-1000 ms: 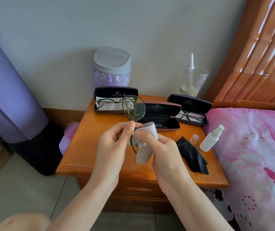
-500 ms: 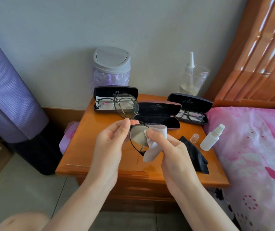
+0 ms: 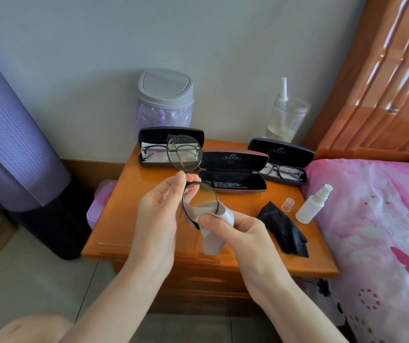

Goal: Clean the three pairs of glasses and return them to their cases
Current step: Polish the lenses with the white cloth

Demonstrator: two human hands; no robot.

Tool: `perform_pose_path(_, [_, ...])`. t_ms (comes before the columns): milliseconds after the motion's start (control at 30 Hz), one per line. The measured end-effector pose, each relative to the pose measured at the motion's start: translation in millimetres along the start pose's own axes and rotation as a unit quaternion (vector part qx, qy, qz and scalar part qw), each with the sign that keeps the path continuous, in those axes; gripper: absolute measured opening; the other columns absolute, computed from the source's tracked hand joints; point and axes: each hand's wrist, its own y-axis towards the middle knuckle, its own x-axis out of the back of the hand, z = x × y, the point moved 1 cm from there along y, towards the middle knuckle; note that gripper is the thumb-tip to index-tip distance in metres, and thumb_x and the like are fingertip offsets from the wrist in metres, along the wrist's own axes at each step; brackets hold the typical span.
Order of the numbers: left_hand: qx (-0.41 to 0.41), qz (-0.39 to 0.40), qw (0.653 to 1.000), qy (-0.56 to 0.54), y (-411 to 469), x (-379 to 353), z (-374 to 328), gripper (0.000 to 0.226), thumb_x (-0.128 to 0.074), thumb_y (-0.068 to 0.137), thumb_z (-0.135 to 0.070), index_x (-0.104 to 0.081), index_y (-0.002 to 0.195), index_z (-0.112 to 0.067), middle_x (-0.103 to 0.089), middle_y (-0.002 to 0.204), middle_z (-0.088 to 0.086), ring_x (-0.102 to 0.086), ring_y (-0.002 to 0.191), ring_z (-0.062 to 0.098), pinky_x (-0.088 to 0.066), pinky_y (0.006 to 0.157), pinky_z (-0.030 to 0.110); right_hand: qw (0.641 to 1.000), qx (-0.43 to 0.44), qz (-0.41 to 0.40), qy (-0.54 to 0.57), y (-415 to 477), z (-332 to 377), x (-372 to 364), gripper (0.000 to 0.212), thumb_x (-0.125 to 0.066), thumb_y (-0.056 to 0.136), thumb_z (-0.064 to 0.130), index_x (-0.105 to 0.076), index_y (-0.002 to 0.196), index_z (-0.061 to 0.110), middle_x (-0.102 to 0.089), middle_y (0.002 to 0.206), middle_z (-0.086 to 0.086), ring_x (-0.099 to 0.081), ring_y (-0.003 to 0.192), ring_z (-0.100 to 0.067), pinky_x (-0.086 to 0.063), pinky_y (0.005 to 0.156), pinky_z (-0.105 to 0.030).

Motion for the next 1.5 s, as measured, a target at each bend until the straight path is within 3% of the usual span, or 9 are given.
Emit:
perform_pose_path(100, [0.005,0.013,1.000,-0.002,-1,-1,-2,0.028,-0.056,0.074,-0.041,-0.071,0.085,-0.020,-0.075,0.083,-0.007,-0.069,0.096,0.008,-0.054,0.072,0.024,1.000,0.009,0.010,0.000,3,2,-3,0.019,-0.070,0.080,0.026,-0.076,0.091,0.011,-0.073,0.089,-0.007,-0.063,0.078,-0.010,-0.049,0.066,-0.010])
perform_pose_path(233, [-0.001,0.036,0.999,0.035,-5,-3,-1,0.025,-0.054,0.077,-0.040,-0.070,0.083,-0.022,-0.073,0.076,-0.007,-0.069,0.077,0.004,-0.054,0.059,0.015,0.999,0.020,0.015,0.019,7,6,-5,0.022,-0.071,0.079,0.027,-0.075,0.090,0.009,-0.073,0.086,-0.007,-0.064,0.076,-0.012,-0.051,0.066,-0.012])
perform_pose_path(467, [-0.005,0.037,0.997,0.071,-5,-2,6,0.027,-0.053,0.076,-0.046,-0.072,0.082,-0.027,-0.072,0.080,-0.006,-0.066,0.083,0.012,-0.053,0.071,0.024,0.999,0.024,0.016,0.039,13,10,-6,0.025,-0.070,0.079,0.028,-0.074,0.090,0.005,-0.070,0.081,-0.006,-0.061,0.071,-0.008,-0.050,0.062,-0.012])
perform_pose_path(667, [-0.009,0.033,0.999,0.038,-2,0,1,0.027,-0.055,0.074,-0.041,-0.071,0.080,-0.021,-0.072,0.075,-0.006,-0.067,0.073,0.005,-0.054,0.061,0.016,0.999,0.021,0.031,-0.021,7,5,-3,0.020,-0.072,0.079,0.025,-0.074,0.092,0.010,-0.072,0.077,0.001,-0.063,0.067,-0.004,-0.050,0.061,-0.013])
perform_pose_path(800, [0.005,0.026,1.000,-0.003,4,5,-2,0.025,-0.057,0.073,-0.039,-0.071,0.082,-0.019,-0.074,0.083,-0.004,-0.070,0.089,0.008,-0.053,0.074,0.020,0.998,0.026,0.036,-0.052,4,4,3,0.015,-0.073,0.078,0.025,-0.075,0.090,0.015,-0.071,0.075,0.005,-0.062,0.067,-0.001,-0.048,0.060,-0.012])
perform_pose_path(933, [0.012,0.030,0.999,-0.019,6,5,-4,0.025,-0.057,0.074,-0.037,-0.070,0.084,-0.017,-0.074,0.081,-0.006,-0.070,0.089,0.008,-0.053,0.080,0.023,0.997,0.033,0.024,-0.071,1,3,9,0.028,-0.071,0.068,0.039,-0.076,0.089,0.022,-0.072,0.088,0.000,-0.063,0.079,-0.008,-0.048,0.065,-0.012])
perform_pose_path(1033, [0.018,0.029,0.999,-0.028,7,4,-3,0.025,-0.058,0.074,-0.037,-0.070,0.084,-0.018,-0.074,0.083,-0.006,-0.070,0.091,0.009,-0.053,0.085,0.026,0.997,0.027,0.027,-0.065,3,3,11,0.022,-0.070,0.074,0.035,-0.077,0.091,0.022,-0.073,0.087,0.003,-0.063,0.080,-0.006,-0.047,0.067,-0.010])
perform_pose_path(1300, [-0.017,0.030,0.999,0.027,-4,-4,0,0.026,-0.054,0.074,-0.039,-0.069,0.083,-0.020,-0.072,0.071,-0.009,-0.068,0.070,0.002,-0.052,0.055,0.013,0.999,0.007,0.025,-0.022,8,6,0,0.018,-0.073,0.078,0.023,-0.075,0.088,0.009,-0.071,0.080,-0.006,-0.061,0.068,-0.007,-0.049,0.062,-0.014])
perform_pose_path(1500, [-0.049,0.039,0.994,0.091,-5,-3,4,0.029,-0.051,0.078,-0.043,-0.070,0.086,-0.023,-0.072,0.078,-0.012,-0.065,0.077,-0.001,-0.051,0.065,0.012,0.999,-0.001,-0.022,0.047,14,8,-11,0.019,-0.073,0.077,0.025,-0.075,0.086,0.009,-0.067,0.075,-0.003,-0.059,0.071,-0.012,-0.049,0.060,-0.020])
